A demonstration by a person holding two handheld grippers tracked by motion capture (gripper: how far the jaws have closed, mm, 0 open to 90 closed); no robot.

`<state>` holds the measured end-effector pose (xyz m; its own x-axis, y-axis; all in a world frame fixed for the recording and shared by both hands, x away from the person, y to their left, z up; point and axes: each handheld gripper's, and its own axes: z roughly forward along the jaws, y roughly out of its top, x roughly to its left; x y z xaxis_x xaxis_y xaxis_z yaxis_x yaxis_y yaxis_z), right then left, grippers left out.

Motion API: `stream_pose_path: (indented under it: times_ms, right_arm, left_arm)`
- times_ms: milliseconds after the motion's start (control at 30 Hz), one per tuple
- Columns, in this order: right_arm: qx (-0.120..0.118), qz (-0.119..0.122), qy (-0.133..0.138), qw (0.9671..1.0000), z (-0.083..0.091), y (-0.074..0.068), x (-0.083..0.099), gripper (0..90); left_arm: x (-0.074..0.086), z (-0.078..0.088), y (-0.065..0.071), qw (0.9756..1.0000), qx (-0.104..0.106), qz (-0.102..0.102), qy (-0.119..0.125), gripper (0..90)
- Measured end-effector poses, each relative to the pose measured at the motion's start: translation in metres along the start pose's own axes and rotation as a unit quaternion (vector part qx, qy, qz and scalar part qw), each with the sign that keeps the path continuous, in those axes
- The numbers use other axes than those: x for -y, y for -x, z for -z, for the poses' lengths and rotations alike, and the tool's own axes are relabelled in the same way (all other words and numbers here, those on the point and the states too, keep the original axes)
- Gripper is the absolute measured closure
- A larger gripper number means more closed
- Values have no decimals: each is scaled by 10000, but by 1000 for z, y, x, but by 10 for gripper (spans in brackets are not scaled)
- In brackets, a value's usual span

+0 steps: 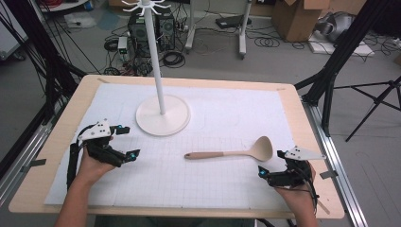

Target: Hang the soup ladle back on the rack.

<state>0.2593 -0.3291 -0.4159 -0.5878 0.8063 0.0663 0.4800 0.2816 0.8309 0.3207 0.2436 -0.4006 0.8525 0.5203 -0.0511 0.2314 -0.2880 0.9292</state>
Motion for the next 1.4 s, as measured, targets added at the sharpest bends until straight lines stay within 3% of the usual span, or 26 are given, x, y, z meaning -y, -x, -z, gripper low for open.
stream_pose_path:
  times_ms: [300,467,700,1067,1400]
  right_arm:
    - [-77,360,-112,9993,-13,-11,-16,0]
    - [-133,677,-315,9971,-26,-17,-32,0]
    - [-392,921,-532,9936,-41,-20,-50,1]
    - [-634,1370,-989,9836,-72,-32,-71,1]
    - [-833,1606,-1286,9750,-91,-41,-82,1]
  left_arm:
    - [-1,7,-1,9999,-96,-29,-29,16]
    - [2,8,0,9999,-116,-32,-98,17]
    - [6,13,5,9996,-167,-46,-204,16]
    - [10,28,6,9993,-327,9,-191,16]
    - [12,30,8,9991,-372,1,-225,17]
